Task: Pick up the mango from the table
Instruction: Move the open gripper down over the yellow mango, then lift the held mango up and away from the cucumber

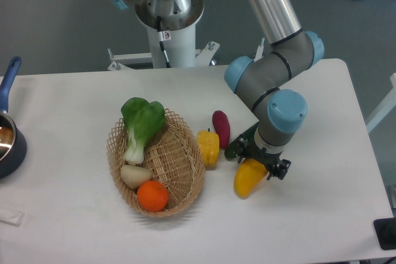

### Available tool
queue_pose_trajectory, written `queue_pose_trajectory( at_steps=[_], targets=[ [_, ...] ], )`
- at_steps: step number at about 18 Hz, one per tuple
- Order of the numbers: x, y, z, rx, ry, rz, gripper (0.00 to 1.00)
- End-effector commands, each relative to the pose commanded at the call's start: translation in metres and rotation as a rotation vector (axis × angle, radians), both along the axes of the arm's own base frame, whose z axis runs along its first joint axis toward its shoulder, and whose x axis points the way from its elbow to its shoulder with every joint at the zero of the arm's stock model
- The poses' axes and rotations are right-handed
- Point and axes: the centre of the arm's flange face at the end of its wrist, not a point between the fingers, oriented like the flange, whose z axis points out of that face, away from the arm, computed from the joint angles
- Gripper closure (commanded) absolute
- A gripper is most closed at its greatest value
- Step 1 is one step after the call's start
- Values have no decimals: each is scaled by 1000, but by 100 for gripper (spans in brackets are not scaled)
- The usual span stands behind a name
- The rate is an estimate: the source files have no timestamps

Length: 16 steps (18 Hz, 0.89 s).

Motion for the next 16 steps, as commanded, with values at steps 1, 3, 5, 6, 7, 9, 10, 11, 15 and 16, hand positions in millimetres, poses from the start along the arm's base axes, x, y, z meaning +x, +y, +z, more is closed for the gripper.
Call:
queue_pose_trajectory(
  at_steps=[1,3,5,6,7,9,10,11,15,16],
  targets=[
    [0,0,1,1,1,0,80],
    [-1,1,6,5,9,0,87],
    [-1,-1,10,-5,19,2,86],
    [-2,-3,16,-19,38,0,86],
    [-2,-5,23,-32,55,0,85],
    [0,-12,50,-38,100,3,85],
    [3,-16,65,-29,119,5,85],
    [2,-23,77,-28,136,14,86],
    [-21,-70,113,-20,173,19,86],
    [-25,-78,114,-29,167,-12,86]
  ],
)
